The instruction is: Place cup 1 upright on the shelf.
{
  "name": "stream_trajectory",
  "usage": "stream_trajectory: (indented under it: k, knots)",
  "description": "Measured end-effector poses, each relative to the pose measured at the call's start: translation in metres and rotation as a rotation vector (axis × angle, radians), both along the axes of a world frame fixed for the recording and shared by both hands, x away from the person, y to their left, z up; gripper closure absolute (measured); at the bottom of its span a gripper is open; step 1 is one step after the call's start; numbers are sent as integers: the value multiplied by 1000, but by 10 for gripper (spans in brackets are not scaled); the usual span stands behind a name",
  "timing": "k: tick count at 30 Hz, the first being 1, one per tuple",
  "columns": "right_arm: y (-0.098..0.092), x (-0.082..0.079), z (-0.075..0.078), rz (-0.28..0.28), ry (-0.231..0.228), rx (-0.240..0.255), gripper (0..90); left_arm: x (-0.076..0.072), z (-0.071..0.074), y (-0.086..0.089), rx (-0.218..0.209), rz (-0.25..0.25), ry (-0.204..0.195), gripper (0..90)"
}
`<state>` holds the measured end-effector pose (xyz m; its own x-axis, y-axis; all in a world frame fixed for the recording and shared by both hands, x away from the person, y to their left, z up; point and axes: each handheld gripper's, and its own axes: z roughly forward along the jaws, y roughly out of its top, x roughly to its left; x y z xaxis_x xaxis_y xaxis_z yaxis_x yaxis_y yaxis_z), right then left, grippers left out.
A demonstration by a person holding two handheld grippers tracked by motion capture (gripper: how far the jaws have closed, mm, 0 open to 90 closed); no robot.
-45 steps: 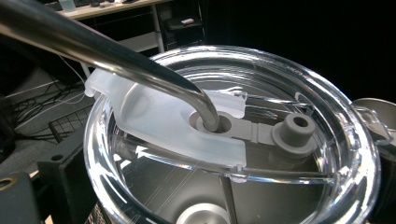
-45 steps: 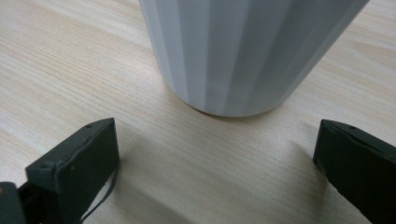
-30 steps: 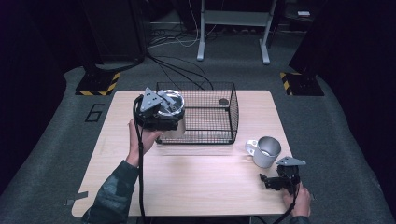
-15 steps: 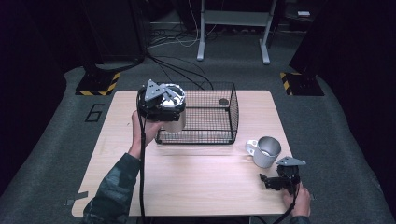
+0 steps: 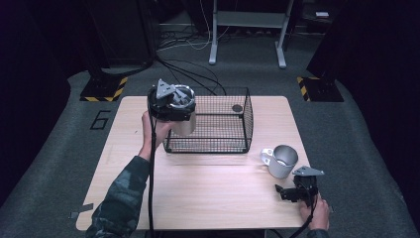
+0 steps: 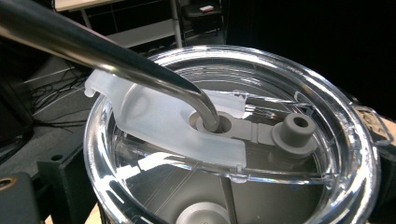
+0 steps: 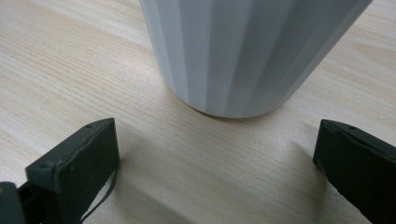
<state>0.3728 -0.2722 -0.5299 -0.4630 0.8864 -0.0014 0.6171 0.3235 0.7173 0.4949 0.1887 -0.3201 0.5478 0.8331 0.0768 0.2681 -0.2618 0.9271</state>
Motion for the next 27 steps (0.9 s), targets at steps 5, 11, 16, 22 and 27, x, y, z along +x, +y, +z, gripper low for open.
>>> stream_trajectory:
  k: [5, 11, 16, 22, 27]
  knots:
    - [0, 0, 0, -1, 1, 1, 0, 12, -8, -1, 0, 14, 14, 39]
    - [0, 0, 0, 1, -1, -1, 0, 24, -15, -5, 14, 24, 33, 39]
    - [0, 0, 0, 1, -1, -1, 0, 36, -20, -9, 6, 33, 58, 39]
    - [0, 0, 0, 1, -1, -1, 0, 45, -24, -13, 19, 43, 65, 39]
    - [0, 0, 0, 1, -1, -1, 0, 54, -29, -15, 26, 58, 74, 39]
